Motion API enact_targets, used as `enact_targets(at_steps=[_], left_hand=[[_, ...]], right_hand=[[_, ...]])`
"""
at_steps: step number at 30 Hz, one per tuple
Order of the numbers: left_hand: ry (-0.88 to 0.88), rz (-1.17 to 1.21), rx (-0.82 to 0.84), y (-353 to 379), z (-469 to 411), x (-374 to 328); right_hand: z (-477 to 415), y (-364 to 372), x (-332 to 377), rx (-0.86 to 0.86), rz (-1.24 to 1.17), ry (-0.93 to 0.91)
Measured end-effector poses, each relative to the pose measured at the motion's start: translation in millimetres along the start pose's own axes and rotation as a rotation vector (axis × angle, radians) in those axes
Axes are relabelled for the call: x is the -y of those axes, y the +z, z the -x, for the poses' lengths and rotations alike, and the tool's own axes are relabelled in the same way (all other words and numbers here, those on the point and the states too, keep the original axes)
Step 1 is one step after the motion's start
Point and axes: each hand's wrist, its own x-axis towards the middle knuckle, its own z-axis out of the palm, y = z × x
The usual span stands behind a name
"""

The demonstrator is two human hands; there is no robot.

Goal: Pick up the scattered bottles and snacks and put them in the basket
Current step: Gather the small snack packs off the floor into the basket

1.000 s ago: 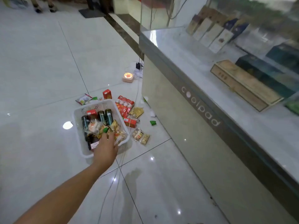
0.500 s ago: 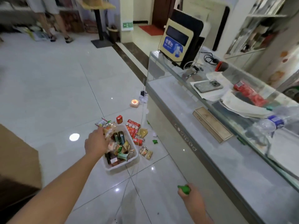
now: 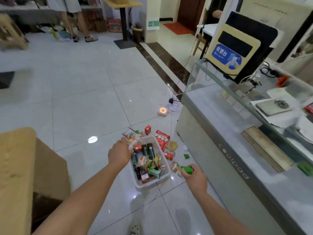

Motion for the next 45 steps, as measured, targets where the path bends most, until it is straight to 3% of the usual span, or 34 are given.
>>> enact_targets(at_steps=[10,16,22,28,31,36,41,45], left_hand=[[0.044,-0.145,-0.012,68.6,-92.0,19.1],[0.068,-0.169,-0.012,244.9,-179.3,71.9],[0.280,-0.254,-0.041,448.5,-302.1,144.0],[0.301,-0.346,0.052,536.6,-375.6,172.6],[0.243,-0.210,0.101,542.2,-366.4,151.8],[0.410,-0.146,0.172,582.9,-339.5,91.5],[0.687,-0.163,0.233,629.2,-331.6,40.5],[0.679,-0.074,0.339,636.9,-316.8,-0.2]], right_hand=[[-109.7,70.6,36.6,0.050,0.077,-0.094],[-225.3,235.7,-38.2,0.092,0.176,-0.165],[-361.9,435.4,-112.9,0.123,0.271,-0.331],[-441.8,514.9,-136.1,0.347,0.275,-0.501],[-432.1,501.3,-161.0,0.241,0.053,-0.419],[-421.7,462.4,-239.4,-0.066,-0.040,-0.169],[-422.7,442.6,-335.1,-0.128,-0.103,0.121],[-411.2,425.0,-382.0,-0.158,-0.156,0.311]])
